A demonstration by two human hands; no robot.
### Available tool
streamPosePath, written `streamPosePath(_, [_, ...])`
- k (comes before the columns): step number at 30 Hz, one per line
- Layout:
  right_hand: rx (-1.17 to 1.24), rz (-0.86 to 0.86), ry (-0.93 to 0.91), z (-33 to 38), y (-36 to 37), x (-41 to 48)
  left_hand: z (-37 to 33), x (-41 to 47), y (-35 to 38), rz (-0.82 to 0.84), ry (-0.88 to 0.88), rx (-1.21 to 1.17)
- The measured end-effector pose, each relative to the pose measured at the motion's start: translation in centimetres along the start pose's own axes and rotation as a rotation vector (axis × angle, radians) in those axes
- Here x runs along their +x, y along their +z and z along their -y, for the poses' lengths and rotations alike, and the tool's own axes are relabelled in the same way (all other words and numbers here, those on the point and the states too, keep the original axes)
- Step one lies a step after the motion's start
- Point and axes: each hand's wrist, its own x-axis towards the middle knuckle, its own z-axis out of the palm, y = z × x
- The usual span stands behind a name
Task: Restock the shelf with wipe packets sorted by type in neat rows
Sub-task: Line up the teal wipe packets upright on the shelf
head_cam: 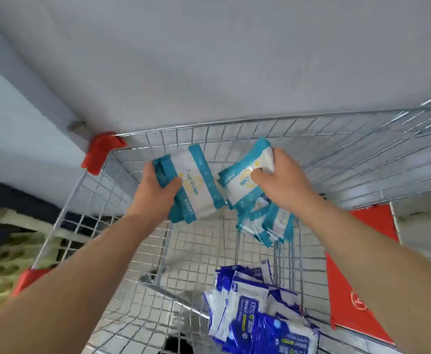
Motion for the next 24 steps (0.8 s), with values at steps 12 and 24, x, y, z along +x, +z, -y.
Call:
streamPosePath(12, [0.113, -0.054, -0.567, 26.3, -14.4, -13.7, -18.8, -20.3, -17.5, -0.269, 0.134, -0.057])
streamPosePath(24, [0.334, 0.107, -0.966, 51.4, -10.0, -30.3, -23.8, -37.8, -39.6, -0.427, 0.106, -0.711])
